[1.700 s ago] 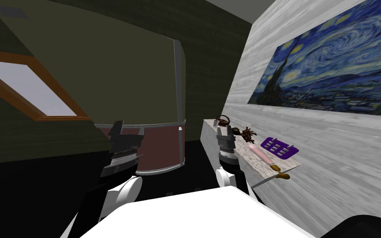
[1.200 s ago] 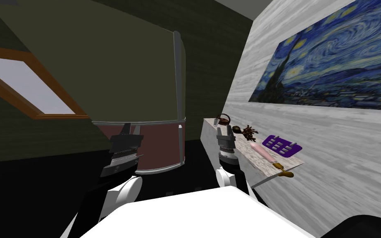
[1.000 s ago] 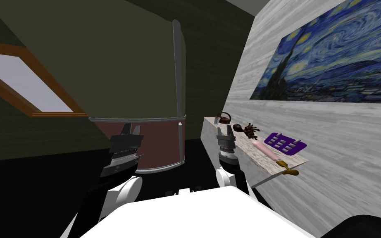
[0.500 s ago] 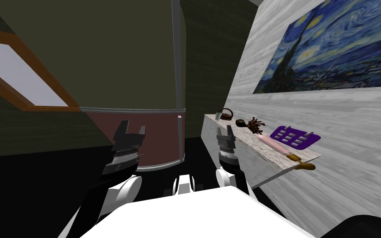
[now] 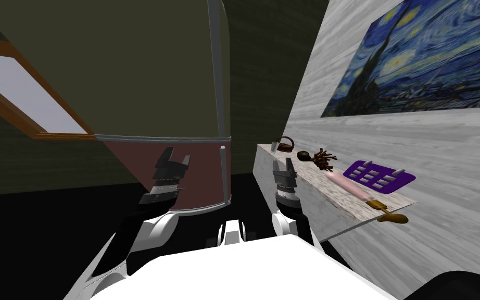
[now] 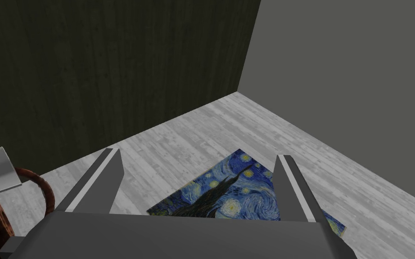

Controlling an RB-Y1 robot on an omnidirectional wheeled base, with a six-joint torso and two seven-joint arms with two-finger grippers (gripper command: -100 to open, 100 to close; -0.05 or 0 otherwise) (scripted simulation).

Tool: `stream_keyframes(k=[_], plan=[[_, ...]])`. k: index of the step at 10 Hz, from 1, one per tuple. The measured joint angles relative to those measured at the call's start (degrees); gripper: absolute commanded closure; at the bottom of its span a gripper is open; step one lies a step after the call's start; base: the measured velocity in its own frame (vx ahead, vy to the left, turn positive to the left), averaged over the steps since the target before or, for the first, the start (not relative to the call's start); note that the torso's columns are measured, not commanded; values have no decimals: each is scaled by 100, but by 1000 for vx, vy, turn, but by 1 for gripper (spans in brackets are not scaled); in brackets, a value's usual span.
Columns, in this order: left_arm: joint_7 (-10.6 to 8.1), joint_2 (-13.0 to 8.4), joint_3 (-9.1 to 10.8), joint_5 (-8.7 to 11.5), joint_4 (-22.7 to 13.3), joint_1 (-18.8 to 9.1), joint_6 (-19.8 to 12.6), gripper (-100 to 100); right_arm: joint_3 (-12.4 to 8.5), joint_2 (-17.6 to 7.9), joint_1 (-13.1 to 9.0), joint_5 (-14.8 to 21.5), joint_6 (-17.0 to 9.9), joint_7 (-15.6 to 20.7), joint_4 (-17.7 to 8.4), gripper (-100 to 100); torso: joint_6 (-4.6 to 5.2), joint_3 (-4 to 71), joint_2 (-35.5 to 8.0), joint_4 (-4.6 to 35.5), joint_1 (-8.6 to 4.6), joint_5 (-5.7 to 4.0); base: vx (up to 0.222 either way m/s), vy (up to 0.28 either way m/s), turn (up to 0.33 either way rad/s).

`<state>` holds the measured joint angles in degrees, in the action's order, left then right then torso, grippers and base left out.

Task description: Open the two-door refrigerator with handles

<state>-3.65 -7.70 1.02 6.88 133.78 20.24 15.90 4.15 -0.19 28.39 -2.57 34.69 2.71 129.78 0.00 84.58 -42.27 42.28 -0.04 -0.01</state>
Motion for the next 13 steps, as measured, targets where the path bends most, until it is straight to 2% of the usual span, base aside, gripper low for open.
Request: stream_keyframes(k=[3,13], plan=[[-182,-187,70,67,-146,-419,-404,-100,0,0,0,0,0,0,0,0,-1,-3,-4,2,12,3,21,-81,23],[-696,-423,374,263,-506,-1728,-1755,-100,0,0,0,0,0,0,0,0,0,-1,-2,1,2,1,20,-77,36]])
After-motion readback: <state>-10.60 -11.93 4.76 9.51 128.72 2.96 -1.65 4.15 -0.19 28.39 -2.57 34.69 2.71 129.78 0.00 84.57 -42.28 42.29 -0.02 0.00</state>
